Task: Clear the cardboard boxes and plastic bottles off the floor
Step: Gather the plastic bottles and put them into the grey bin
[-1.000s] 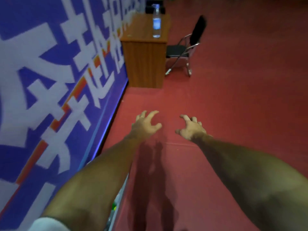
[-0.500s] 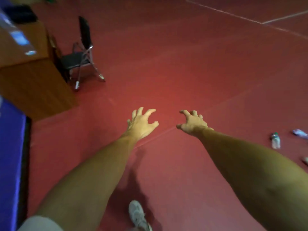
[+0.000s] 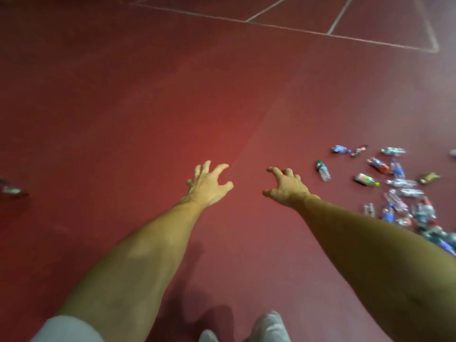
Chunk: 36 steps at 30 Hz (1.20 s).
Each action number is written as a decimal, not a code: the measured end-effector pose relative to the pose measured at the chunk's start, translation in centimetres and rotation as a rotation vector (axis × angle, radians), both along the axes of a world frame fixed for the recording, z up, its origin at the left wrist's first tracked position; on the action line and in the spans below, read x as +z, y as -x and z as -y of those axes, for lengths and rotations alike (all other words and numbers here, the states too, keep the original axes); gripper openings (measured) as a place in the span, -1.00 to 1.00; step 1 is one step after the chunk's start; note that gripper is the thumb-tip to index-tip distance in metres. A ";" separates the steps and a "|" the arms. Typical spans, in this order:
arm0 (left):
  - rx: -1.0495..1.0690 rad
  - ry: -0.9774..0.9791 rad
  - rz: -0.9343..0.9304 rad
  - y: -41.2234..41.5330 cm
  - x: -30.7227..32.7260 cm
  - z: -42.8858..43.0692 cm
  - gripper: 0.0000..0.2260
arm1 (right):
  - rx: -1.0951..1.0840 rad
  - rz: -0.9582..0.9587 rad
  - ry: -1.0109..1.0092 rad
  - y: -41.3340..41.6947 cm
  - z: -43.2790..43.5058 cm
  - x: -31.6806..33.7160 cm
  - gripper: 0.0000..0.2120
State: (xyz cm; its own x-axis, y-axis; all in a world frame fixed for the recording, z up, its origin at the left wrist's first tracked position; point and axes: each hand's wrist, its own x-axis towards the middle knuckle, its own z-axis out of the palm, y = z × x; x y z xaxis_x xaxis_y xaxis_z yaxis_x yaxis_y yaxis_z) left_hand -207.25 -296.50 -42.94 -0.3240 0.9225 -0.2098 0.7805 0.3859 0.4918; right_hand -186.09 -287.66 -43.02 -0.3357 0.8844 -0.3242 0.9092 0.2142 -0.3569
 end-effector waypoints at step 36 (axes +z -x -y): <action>-0.732 0.032 -0.065 -30.2 -7.7 -80.1 -0.44 | -0.621 0.012 0.062 -29.3 -65.7 -6.1 -0.29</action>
